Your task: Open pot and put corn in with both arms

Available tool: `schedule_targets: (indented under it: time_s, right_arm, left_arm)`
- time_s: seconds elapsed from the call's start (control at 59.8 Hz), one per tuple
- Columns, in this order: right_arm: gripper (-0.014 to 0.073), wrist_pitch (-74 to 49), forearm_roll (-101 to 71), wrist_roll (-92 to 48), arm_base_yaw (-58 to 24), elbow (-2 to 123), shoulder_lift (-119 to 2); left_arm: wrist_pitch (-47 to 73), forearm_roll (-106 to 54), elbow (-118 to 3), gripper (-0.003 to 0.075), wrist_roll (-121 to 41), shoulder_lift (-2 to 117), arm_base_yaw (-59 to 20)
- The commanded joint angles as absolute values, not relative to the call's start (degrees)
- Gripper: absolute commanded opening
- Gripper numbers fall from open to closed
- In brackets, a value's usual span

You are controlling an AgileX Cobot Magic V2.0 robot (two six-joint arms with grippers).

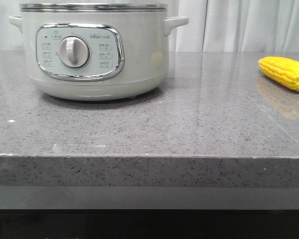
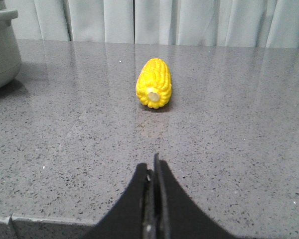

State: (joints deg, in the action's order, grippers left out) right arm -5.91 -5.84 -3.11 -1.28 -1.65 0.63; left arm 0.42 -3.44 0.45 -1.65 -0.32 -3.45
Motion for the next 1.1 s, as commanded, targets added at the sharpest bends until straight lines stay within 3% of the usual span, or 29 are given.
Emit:
schedule_targets:
  time_s: [0.0, 1.087]
  right_arm:
    - [-0.0066, -1.04, -5.71, -3.50, -1.02, -0.94, 1.82]
    - [-0.0066, 2.56, -7.10, -3.47, -1.03, 3.49, 1.82]
  left_arm:
    - [-4.32, -3.70, 1.02, -0.0020, -1.35, -1.14, -3.90]
    - [-7.20, -6.80, -3.05, -0.0020, -1.35, -1.14, -3.90]
